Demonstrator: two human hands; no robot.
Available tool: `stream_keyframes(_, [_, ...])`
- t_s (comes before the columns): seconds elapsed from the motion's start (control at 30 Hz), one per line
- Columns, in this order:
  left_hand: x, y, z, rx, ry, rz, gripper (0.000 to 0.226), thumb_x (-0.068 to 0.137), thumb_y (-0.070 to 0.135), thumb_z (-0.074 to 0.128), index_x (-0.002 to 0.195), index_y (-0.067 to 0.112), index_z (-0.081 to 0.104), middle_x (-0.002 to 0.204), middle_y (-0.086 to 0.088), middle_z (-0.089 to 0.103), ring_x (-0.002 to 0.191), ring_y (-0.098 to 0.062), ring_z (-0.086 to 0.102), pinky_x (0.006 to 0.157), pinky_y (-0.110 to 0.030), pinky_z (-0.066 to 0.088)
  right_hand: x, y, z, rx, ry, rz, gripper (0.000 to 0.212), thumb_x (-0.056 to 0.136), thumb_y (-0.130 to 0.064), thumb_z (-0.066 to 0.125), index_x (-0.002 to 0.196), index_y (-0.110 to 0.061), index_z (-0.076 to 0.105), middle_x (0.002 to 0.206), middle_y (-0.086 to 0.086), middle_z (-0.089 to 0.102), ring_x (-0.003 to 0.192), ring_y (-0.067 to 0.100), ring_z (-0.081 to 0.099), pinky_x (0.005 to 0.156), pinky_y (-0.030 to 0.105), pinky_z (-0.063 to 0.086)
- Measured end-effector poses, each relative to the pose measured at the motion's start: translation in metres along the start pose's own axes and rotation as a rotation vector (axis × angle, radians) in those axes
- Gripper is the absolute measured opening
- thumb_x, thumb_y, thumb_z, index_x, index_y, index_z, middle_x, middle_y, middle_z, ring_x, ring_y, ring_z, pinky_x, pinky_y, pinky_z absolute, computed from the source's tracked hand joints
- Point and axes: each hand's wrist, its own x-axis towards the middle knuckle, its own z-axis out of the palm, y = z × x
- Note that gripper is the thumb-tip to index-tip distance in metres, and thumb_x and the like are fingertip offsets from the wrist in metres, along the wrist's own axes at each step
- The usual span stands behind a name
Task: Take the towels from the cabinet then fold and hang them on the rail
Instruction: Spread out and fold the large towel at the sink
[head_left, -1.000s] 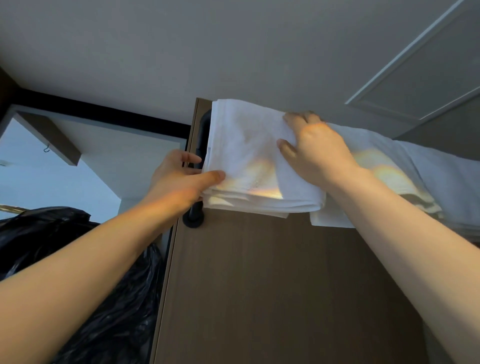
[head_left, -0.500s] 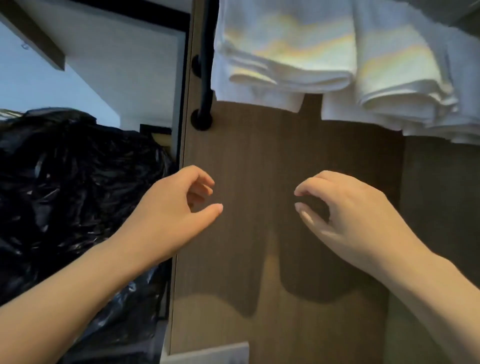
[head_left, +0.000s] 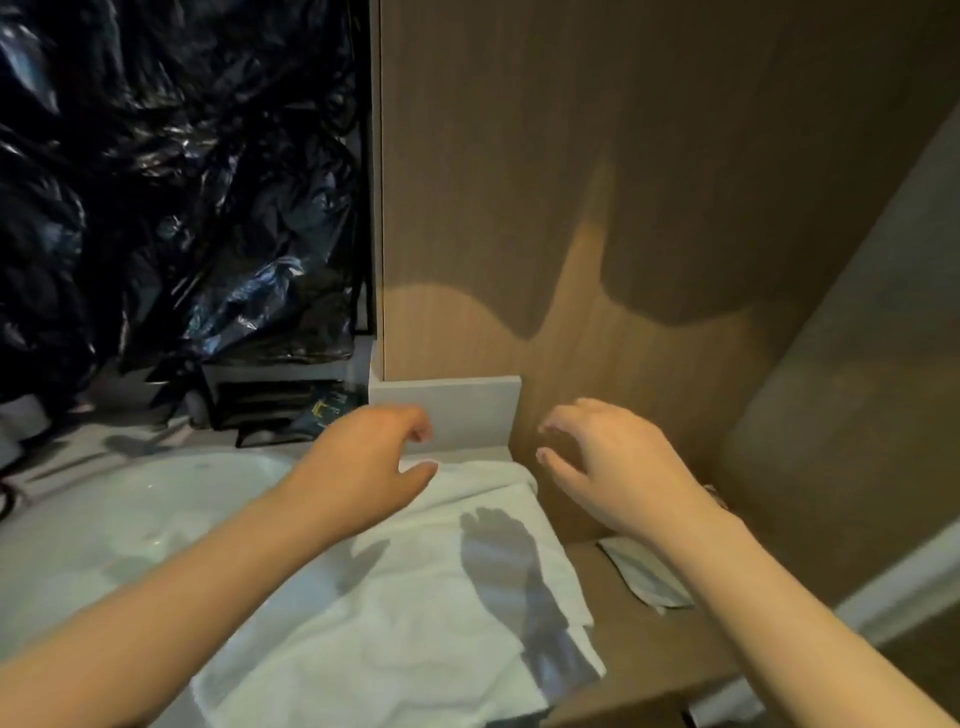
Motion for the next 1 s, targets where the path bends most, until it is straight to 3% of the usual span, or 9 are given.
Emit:
stream_keyframes(0.1, [-0.016,-0.015,0.038,-0.008,-0.114,-0.068,0.029,0.090,0.036,0.060,0.117,0.025,0.059,0.117,0.009,0.061,0.106,-0.010,0.056,0.080,-0.019,0.039,-0.008,0.002,0.042,0.059,-0.127,0.040,0.032,0.096,-0.041,0.051,0.123,-0.026,0.059,0.111,-0.006,0.061,0.098,0.014,0.059,0.079,0.029,0.049])
stream_keyframes(0.33, [-0.047,-0.044,0.096,-0.095,-0.258,-0.240,0.024,0.090,0.033,0.060,0.113,0.025,0.060,0.112,0.008,0.062,0.099,-0.009,0.057,0.078,-0.018,0.037,-0.032,0.002,0.118,0.202,-0.317,0.117,0.034,0.097,-0.036,0.052,0.128,-0.025,0.059,0.125,-0.005,0.062,0.109,0.013,0.059,0.087,0.028,0.050])
stream_keyframes(0.47, [-0.071,-0.054,0.121,-0.115,-0.291,-0.287,0.023,0.088,0.033,0.065,0.109,0.022,0.063,0.108,0.007,0.065,0.098,-0.011,0.061,0.085,-0.021,0.045,-0.048,-0.003,0.153,0.269,-0.426,0.131,0.034,0.097,-0.035,0.052,0.128,-0.023,0.059,0.124,-0.005,0.062,0.107,0.013,0.058,0.081,0.020,0.042])
stream_keyframes(0.6, [-0.095,-0.062,0.139,-0.170,-0.318,-0.372,0.022,0.087,0.033,0.067,0.107,0.025,0.064,0.105,0.013,0.064,0.093,-0.006,0.060,0.080,-0.018,0.046,-0.062,-0.011,0.179,0.365,-0.507,0.172,0.038,0.097,-0.038,0.052,0.133,-0.025,0.056,0.129,-0.006,0.060,0.113,0.012,0.056,0.088,0.019,0.042])
stream_keyframes(0.83, [-0.137,-0.064,0.162,-0.195,-0.390,-0.459,0.014,0.082,0.031,0.071,0.092,0.023,0.065,0.085,0.013,0.056,0.076,-0.003,0.053,0.063,-0.010,0.037,-0.092,-0.030,0.205,0.531,-0.562,0.227,0.031,0.095,-0.037,0.058,0.124,-0.027,0.061,0.116,-0.013,0.060,0.098,0.002,0.056,0.084,0.012,0.039])
stream_keyframes(1.0, [-0.155,-0.071,0.161,-0.199,-0.402,-0.472,0.024,0.079,0.035,0.075,0.098,0.022,0.066,0.092,0.010,0.059,0.083,-0.005,0.055,0.071,-0.015,0.042,-0.103,-0.040,0.212,0.516,-0.581,0.157,0.021,0.093,-0.032,0.060,0.113,-0.027,0.064,0.102,-0.021,0.052,0.102,-0.004,0.051,0.085,0.009,0.037])
